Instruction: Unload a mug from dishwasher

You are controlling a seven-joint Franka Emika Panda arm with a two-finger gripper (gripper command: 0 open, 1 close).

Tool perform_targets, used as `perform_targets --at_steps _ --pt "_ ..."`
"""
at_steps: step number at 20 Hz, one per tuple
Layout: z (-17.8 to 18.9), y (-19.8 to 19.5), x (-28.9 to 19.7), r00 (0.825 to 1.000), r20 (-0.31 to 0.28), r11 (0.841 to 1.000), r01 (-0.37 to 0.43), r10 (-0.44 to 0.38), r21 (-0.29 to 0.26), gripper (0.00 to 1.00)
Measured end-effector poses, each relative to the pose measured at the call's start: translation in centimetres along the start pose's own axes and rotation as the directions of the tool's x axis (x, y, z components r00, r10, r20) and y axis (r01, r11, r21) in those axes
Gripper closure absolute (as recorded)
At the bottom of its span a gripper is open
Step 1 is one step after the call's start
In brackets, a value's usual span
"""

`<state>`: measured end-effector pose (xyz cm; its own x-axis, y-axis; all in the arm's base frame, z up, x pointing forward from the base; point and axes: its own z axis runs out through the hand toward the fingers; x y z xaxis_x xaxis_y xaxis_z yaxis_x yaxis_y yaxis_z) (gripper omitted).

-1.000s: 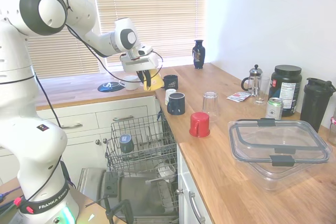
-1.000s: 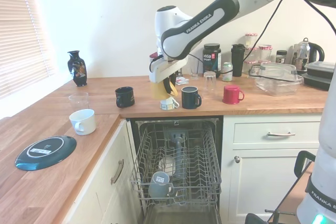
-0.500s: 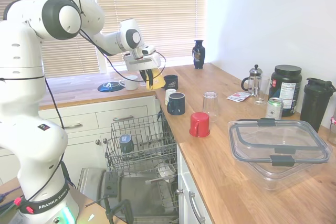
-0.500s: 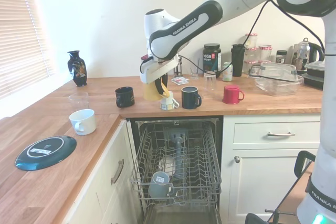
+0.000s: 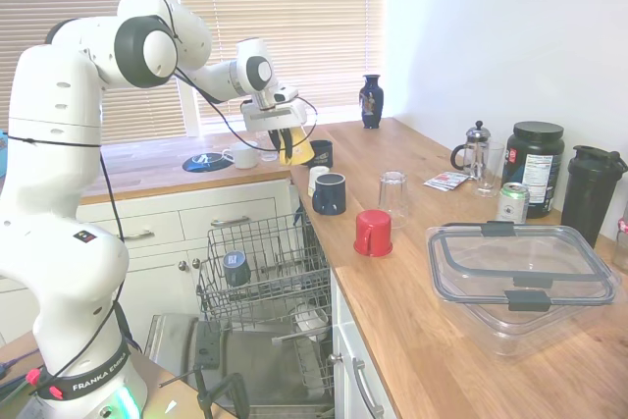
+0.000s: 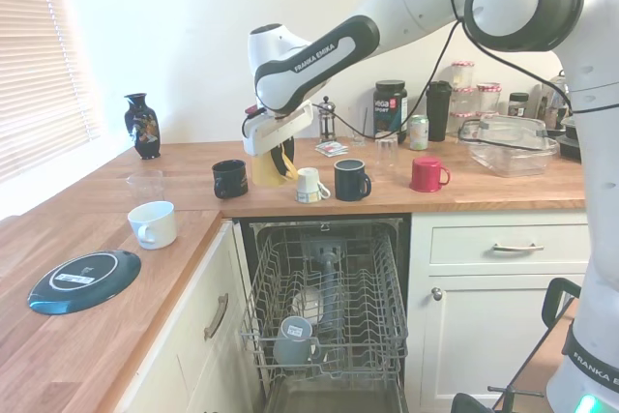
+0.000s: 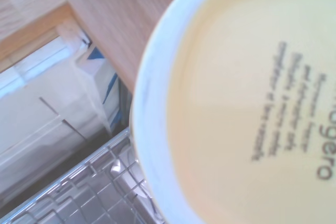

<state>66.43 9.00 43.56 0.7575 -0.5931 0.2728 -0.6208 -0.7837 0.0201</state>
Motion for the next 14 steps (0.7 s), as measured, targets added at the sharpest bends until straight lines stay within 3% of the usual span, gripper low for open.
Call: perform_targets --at_steps 14 --pt "5.5 -2.6 0.8 0.999 0.036 1.0 0.007 -0.007 -0.014 1.0"
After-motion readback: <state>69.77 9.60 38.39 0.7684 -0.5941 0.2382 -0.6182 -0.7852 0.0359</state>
